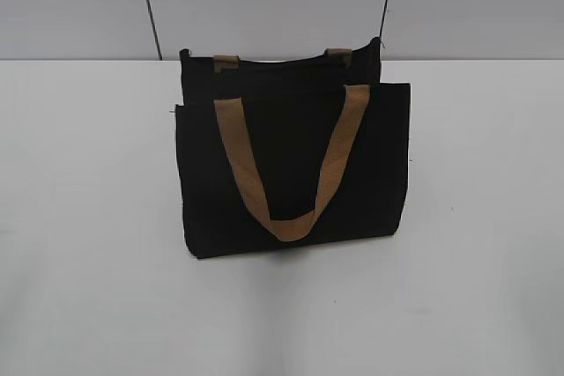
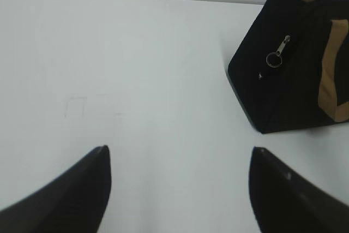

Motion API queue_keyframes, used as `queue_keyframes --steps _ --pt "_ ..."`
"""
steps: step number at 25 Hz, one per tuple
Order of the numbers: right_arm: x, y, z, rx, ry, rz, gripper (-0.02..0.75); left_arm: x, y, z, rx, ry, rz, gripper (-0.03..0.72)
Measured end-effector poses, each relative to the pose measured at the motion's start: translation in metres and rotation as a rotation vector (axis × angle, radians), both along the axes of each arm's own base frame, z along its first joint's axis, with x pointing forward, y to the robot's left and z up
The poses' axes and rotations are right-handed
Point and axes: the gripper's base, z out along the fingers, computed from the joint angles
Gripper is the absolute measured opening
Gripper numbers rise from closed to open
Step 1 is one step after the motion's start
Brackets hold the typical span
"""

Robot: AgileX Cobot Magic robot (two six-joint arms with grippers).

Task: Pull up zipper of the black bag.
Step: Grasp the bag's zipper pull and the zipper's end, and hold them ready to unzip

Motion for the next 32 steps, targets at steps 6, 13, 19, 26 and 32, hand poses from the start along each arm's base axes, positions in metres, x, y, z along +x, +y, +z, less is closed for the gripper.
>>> queue_keyframes --steps 6,13,19,26,32 --pt "0.0000 0.0000 0.0000 0.000 0.000 0.000 0.508 0.0000 0.0000 0.0000 0.000 0.000 0.000 0.593" --pt "0.0000 0.0000 0.0000 0.000 0.000 0.000 0.508 0.0000 0.0000 0.0000 0.000 0.000 0.000 0.593" --pt "0.0000 0.0000 0.0000 0.000 0.000 0.000 0.508 0.0000 0.0000 0.0000 0.000 0.000 0.000 0.593" --pt "0.0000 0.0000 0.0000 0.000 0.000 0.000 0.508 0.0000 0.0000 0.0000 0.000 0.000 0.000 0.593" --pt "0.0000 0.0000 0.0000 0.000 0.000 0.000 0.508 0.0000 0.0002 0.0000 -0.002 0.001 0.004 0.631"
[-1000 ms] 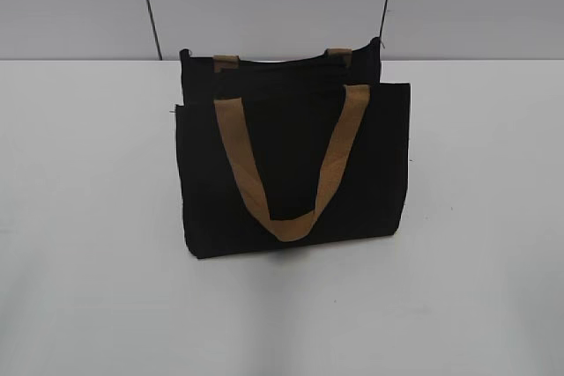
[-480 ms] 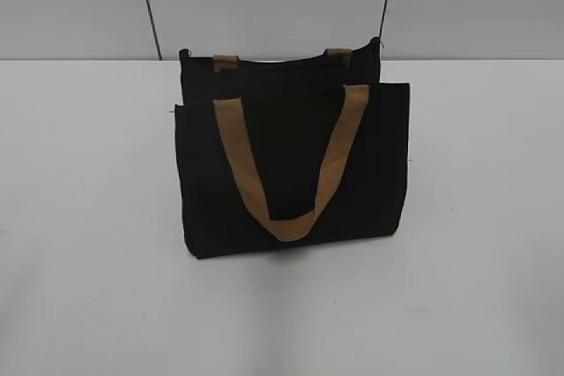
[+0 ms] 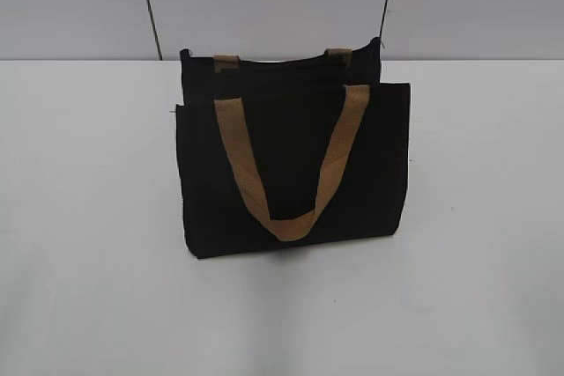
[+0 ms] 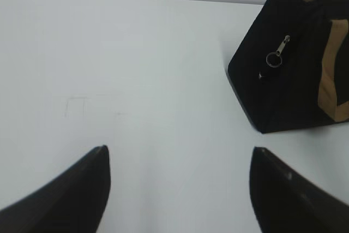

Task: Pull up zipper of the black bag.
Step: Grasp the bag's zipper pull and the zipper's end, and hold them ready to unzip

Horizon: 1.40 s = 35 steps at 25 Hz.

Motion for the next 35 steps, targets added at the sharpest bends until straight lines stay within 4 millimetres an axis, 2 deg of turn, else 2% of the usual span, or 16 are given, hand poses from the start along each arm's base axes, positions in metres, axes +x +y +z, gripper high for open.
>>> queue_keyframes --steps 4,11,13,16,19,23,25,28,31,35 --pt "0.000 0.000 0.000 0.000 0.000 0.000 0.508 0.001 0.006 0.000 -0.024 0.008 0.082 0.685" --pt "0.000 0.000 0.000 0.000 0.000 0.000 0.508 0.001 0.007 0.002 0.034 -0.021 0.074 0.673" --pt "0.000 0.000 0.000 0.000 0.000 0.000 0.508 0.000 0.007 0.014 0.032 -0.106 0.073 0.649" --pt "0.000 0.000 0.000 0.000 0.000 0.000 0.508 0.005 0.009 0.042 0.041 -0.267 0.092 0.600" --pt "0.000 0.000 0.000 0.000 0.000 0.000 0.508 0.031 0.010 0.057 0.078 -0.320 0.110 0.554" --pt "0.000 0.000 0.000 0.000 0.000 0.000 0.508 0.084 0.004 0.072 0.106 -0.393 0.081 0.501" --pt "0.000 0.000 0.000 0.000 0.000 0.000 0.508 0.113 -0.004 0.072 0.133 -0.459 0.030 0.488" --pt "0.000 0.000 0.000 0.000 0.000 0.000 0.508 0.150 -0.020 0.056 0.183 -0.556 -0.072 0.484" --pt "0.000 0.000 0.000 0.000 0.000 0.000 0.508 0.182 -0.032 0.023 0.163 -0.539 -0.136 0.484" --pt "0.000 0.000 0.000 0.000 0.000 0.000 0.508 0.205 -0.043 -0.026 0.177 -0.441 -0.225 0.482"
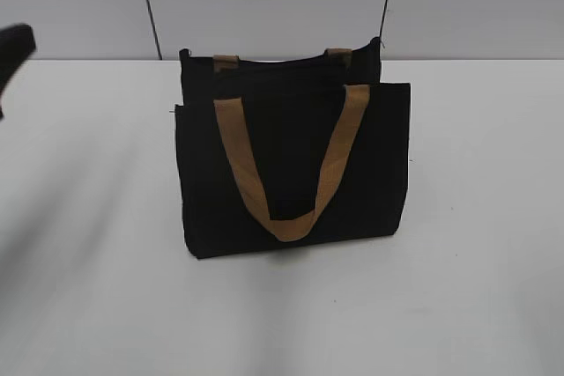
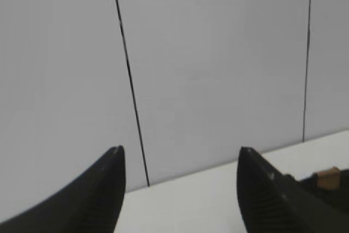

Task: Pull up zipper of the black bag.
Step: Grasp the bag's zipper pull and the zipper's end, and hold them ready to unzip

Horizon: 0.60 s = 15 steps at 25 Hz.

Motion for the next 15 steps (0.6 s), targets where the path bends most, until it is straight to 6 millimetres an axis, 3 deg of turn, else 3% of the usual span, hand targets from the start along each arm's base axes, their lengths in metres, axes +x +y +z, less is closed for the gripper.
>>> queue_keyframes --steps 11,15 --pt "0.000 0.000 0.000 0.000 0.000 0.000 0.508 0.042 -0.024 -0.115 0.024 0.316 -0.179 0.481" --pt "0.000 0.000 0.000 0.000 0.000 0.000 0.508 0.059 -0.037 -0.139 0.066 0.364 -0.297 0.473"
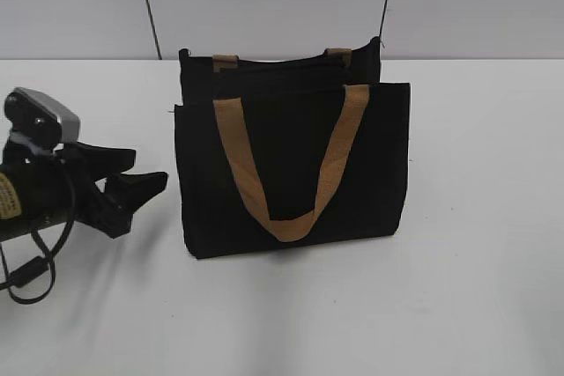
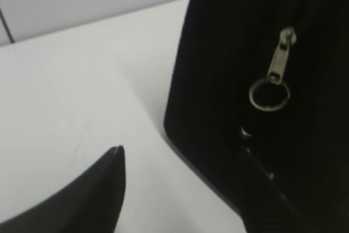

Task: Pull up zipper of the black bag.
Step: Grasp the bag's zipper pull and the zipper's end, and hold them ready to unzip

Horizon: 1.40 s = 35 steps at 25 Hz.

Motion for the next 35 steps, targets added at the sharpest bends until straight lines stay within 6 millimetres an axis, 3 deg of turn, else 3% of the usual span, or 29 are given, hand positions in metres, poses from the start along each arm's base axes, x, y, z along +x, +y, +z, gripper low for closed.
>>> queue_keyframes --steps 9,15,22,26,31,35 --pt "0.000 0.000 0.000 0.000 0.000 0.000 0.508 0.026 -0.023 -0.012 0.053 -0.049 -0.256 0.447" --pt "0.000 0.000 0.000 0.000 0.000 0.000 0.508 0.040 -0.037 -0.022 0.057 -0.058 -0.313 0.428" --pt "0.000 0.000 0.000 0.000 0.000 0.000 0.508 0.052 -0.055 -0.024 0.054 -0.087 -0.354 0.275" --pt "0.000 0.000 0.000 0.000 0.000 0.000 0.508 0.051 -0.058 -0.024 0.062 -0.085 -0.362 0.090" --pt "0.000 0.000 0.000 0.000 0.000 0.000 0.508 0.052 -0.056 -0.023 0.093 -0.056 -0.342 0.077" --pt "0.000 0.000 0.000 0.000 0.000 0.000 0.508 0.051 -0.053 0.005 0.082 -0.064 -0.296 0.077"
